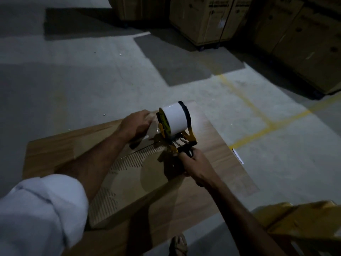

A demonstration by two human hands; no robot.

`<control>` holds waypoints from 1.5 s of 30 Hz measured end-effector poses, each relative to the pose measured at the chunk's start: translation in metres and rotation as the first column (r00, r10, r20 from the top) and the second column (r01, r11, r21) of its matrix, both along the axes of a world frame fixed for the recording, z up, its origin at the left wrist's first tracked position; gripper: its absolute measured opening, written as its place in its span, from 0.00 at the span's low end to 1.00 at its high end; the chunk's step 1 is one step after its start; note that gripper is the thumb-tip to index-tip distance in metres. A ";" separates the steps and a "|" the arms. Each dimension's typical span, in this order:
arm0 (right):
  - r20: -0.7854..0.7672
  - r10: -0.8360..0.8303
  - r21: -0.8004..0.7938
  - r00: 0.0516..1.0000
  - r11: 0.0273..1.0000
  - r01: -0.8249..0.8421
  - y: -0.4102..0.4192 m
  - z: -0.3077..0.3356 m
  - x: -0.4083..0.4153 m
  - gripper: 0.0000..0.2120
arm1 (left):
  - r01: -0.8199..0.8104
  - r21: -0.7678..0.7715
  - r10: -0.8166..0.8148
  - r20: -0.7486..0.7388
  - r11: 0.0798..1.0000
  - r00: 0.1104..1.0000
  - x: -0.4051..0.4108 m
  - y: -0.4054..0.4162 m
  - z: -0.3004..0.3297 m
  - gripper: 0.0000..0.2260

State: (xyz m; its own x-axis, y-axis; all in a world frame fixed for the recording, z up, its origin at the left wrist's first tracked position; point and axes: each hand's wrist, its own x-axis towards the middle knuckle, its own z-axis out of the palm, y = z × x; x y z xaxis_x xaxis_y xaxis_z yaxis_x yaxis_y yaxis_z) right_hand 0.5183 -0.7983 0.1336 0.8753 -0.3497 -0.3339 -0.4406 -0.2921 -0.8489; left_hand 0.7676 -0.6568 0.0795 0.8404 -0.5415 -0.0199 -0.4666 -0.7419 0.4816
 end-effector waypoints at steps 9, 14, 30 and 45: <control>0.015 0.052 0.193 0.999 0.980 -0.054 -0.001 -0.009 -0.014 0.11 | 0.058 0.108 -0.073 0.141 0.992 0.987 -0.007 -0.008 -0.003 0.26; -0.022 0.017 0.167 1.000 0.986 -0.013 0.005 -0.001 -0.010 0.10 | 0.350 0.215 -0.398 0.246 0.912 0.884 -0.027 0.000 -0.013 0.29; -0.069 -0.083 0.215 0.994 0.972 0.096 0.026 -0.028 -0.072 0.06 | 0.523 0.093 -0.530 0.208 0.847 0.822 -0.079 0.021 -0.011 0.26; -0.073 -0.068 0.160 0.995 0.984 0.079 0.032 -0.013 -0.041 0.10 | 0.503 0.078 -0.508 0.213 0.861 0.835 -0.095 0.019 -0.005 0.28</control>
